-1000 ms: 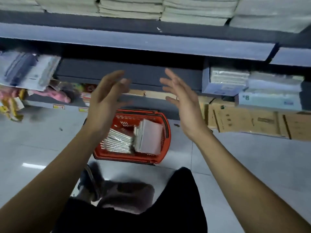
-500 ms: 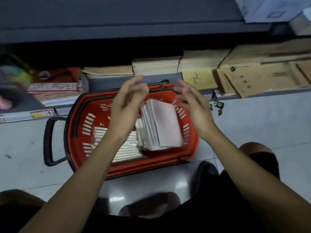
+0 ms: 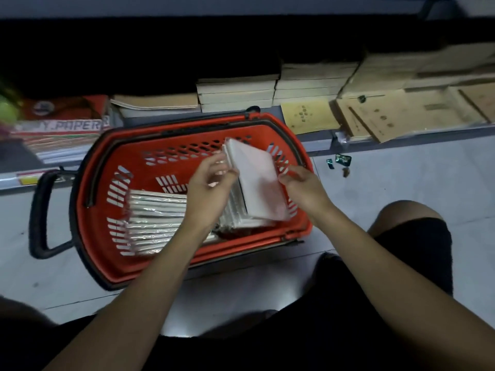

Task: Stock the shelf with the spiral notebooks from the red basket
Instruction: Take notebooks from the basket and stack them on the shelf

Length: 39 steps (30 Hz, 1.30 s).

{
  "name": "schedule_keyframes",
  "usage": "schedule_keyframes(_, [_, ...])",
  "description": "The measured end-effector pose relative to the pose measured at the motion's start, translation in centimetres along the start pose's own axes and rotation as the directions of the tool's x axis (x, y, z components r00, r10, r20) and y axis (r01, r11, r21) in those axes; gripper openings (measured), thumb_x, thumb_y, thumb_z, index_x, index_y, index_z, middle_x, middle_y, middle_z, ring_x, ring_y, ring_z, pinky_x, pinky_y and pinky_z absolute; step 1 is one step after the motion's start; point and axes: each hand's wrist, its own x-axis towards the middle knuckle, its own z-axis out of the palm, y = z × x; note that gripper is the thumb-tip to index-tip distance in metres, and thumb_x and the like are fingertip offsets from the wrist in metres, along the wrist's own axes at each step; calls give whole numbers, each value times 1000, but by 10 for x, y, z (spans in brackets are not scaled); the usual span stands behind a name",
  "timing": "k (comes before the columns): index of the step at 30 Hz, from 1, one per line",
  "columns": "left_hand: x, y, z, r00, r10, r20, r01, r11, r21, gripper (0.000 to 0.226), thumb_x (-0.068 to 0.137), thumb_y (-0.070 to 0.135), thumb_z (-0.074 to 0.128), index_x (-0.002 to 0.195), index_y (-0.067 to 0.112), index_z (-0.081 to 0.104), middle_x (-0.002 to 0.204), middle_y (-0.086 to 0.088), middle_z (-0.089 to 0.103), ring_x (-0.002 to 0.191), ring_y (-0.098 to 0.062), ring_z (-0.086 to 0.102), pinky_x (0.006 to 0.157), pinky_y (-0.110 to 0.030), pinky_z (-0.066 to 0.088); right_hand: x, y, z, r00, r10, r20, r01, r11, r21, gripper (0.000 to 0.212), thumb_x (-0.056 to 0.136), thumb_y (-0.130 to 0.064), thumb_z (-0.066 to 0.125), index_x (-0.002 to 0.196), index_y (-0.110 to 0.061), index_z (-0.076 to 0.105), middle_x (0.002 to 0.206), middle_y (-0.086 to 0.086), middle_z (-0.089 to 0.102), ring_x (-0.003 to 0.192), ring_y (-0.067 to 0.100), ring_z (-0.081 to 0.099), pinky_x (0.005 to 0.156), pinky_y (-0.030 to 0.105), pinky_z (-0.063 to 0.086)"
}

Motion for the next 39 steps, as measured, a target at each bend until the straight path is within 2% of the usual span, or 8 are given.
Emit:
schedule_keyframes(8, [-10, -34, 32, 994, -107, -27, 111, 960, 258, 44, 66, 33, 78, 103, 20, 58, 73, 5, 70, 78, -25, 74, 78, -41, 60, -9, 13, 25, 991, 94, 93, -86, 992, -92, 47, 94, -31, 60, 136, -10, 56, 131, 7, 64, 118, 26, 62, 92, 30, 49])
schedule_keyframes(13, [-12, -28, 32, 973, -229, -23, 230, 954, 193, 21, 80, 12, 77, 95, 14, 62, 90, -15, 75, 77, -34, 73, 75, -42, 58, -14, 18, 28, 990, 69, 120, -59, 994, -87, 43, 94, -29, 64, 130, -8, 59, 127, 7, 66, 109, 25, 62, 81, 23, 41])
schedule_keyframes(18, [-26, -4, 16, 957, -286, 42, 283, 957, 55, 23, 92, -4, 61, 109, 11, 64, 88, 1, 67, 74, -11, 63, 59, -17, 53, -22, 19, 14, 983, 134, 127, -153, 977, 147, 37, 84, -22, 79, 112, -15, 55, 117, 3, 63, 103, 22, 61, 80, 31, 49])
schedule_keyframes(23, [-46, 26, -28, 958, -262, 113, 268, 963, -37, 26, 97, 1, 56, 119, 9, 66, 116, -13, 73, 104, -27, 70, 83, -38, 55, -43, -3, -5, 956, 152, 251, -226, 927, 299, 24, 84, -16, 80, 99, -2, 68, 81, 7, 67, 61, 15, 59, 44, 21, 42])
schedule_keyframes(29, [-80, 74, -84, 969, -99, 228, 163, 945, -282, 32, 100, 2, 50, 131, 7, 59, 123, -11, 72, 114, -27, 69, 96, -46, 56, -84, -56, -33, 936, -148, 321, -28, 874, 485, 21, 99, -9, 58, 117, -16, 66, 122, 11, 71, 112, 28, 65, 99, 45, 52])
schedule_keyframes(31, [-91, 90, -97, 965, -22, 260, 122, 919, -374, 35, 101, 6, 51, 134, 14, 57, 125, -9, 71, 112, -28, 70, 90, -48, 59, -104, -77, -40, 889, -293, 353, 31, 806, 591, 27, 101, -10, 54, 122, -25, 61, 123, 6, 72, 112, 30, 69, 89, 52, 59])
schedule_keyframes(35, [-101, 121, -118, 948, 116, 295, 47, 868, -495, 49, 95, 2, 54, 137, 27, 54, 122, -12, 73, 95, -25, 75, 64, -34, 65, -143, -110, -46, 809, -493, 321, 179, 726, 664, 36, 102, -9, 51, 127, -34, 56, 116, -1, 75, 91, 25, 75, 50, 35, 59])
schedule_keyframes(39, [-106, 139, -127, 940, 179, 289, 0, 850, -526, 55, 94, -3, 54, 141, 25, 50, 115, -12, 75, 87, -22, 76, 60, -31, 64, -167, -129, -44, 795, -574, 199, 354, 703, 616, 34, 103, -9, 48, 120, -37, 58, 99, 7, 78, 55, 20, 66, 41, 29, 50])
